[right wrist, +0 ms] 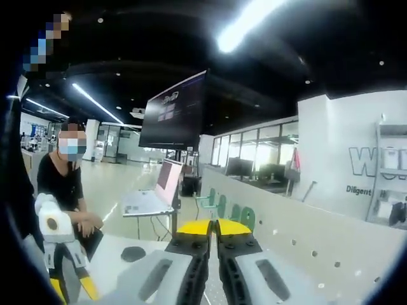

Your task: Insert the hook assembly into the mounting plate slot until the hook locks in place.

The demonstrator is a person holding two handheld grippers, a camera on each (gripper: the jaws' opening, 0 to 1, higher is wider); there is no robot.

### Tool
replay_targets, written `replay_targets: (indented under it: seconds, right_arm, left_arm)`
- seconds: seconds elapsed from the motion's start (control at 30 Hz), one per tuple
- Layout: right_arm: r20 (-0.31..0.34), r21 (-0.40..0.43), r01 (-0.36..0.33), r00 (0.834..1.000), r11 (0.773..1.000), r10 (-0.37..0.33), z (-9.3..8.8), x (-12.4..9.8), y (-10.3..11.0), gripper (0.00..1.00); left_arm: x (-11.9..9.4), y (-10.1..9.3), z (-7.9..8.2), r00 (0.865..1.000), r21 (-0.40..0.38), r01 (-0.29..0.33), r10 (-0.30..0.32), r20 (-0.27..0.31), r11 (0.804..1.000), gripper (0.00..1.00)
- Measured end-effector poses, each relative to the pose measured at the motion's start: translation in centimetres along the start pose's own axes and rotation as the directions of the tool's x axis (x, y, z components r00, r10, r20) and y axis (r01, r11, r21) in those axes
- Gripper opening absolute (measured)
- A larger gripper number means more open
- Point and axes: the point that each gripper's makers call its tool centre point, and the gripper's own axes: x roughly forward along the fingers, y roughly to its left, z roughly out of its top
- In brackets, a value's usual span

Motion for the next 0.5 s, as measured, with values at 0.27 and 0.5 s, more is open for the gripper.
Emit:
replay_targets:
  seconds: [0.27, 0.5]
  right_arm:
    - [-0.014, 0.006, 0.020, 1.000, 1.000, -0.020, -0.9, 0.4, -1.0, 0.01]
    - [-0.019, 0.001, 0.022, 1.000, 1.000, -0.022, -1.2, 0.5, -1.2, 0.01]
  left_arm:
    - [0.1, -0.1, 0.1, 1.000, -0.003, 0.003, -0.003, 0.005, 1.000, 0.36]
    - [0.2, -0.2, 0.1, 1.000, -0.001, 0.006, -0.006, 0.005, 1.000, 0.36]
